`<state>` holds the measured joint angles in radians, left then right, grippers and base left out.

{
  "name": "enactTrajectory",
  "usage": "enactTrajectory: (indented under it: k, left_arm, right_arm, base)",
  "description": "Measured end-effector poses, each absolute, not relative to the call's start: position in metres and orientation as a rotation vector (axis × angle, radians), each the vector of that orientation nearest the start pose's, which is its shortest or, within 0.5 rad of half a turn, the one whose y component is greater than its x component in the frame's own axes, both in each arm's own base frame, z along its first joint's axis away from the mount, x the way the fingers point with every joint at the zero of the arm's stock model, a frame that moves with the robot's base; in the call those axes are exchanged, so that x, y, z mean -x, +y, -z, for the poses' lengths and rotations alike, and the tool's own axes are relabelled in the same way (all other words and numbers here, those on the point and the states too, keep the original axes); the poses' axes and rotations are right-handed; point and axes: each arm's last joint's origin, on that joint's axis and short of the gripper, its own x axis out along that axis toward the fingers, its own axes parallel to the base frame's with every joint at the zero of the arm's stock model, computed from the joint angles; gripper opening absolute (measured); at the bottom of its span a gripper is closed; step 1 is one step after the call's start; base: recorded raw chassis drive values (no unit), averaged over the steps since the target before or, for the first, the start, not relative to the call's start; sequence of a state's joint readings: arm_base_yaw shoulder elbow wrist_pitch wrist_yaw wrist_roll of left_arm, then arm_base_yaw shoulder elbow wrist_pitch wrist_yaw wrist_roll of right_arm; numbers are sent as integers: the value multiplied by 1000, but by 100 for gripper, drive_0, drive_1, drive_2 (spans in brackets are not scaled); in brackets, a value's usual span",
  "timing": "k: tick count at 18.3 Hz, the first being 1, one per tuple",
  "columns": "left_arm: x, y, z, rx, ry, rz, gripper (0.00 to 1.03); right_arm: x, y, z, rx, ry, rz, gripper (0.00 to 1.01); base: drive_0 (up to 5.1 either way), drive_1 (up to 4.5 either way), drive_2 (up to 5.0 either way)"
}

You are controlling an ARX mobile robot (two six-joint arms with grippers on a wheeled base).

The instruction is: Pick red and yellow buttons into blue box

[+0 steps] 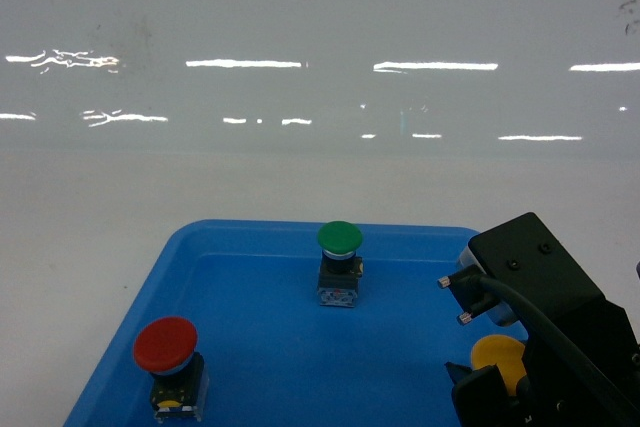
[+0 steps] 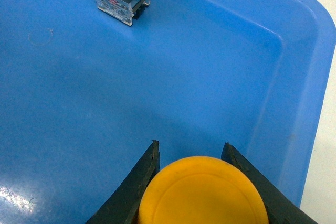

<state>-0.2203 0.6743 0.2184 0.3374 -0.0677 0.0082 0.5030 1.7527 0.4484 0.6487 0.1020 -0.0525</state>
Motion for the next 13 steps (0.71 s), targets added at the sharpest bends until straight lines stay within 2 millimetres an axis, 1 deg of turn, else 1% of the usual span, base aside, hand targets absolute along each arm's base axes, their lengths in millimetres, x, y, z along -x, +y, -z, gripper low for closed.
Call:
enactTrajectory:
  k: [4, 7, 8, 10, 11, 13]
  left_arm:
    - [-153, -32, -203, -25, 117, 153, 98]
    - [-153, -32, -203, -25, 117, 153, 98]
    - [-153, -32, -203, -25, 117, 153, 98]
    - [-153, -32, -203, -25, 117, 153, 98]
    - [-153, -32, -203, -25, 116, 153, 98]
    - [-153, -32, -203, -25, 117, 152, 98]
  right_arm:
    - [-234, 125, -83, 239, 610, -399, 33]
    - [-234, 119, -88, 225, 590, -372, 32]
    - [-234, 116, -93, 218, 566, -359, 32]
    - [-235, 108, -115, 188, 463, -327, 32]
    - [-235, 101, -128, 169, 410, -305, 32]
    - [-228, 83, -155, 137, 289, -229, 32]
  base:
    - [0, 0, 0]
    - [0, 0, 0]
    - [0, 0, 0]
    - [0, 0, 0]
    - [0, 0, 0]
    - [0, 0, 0]
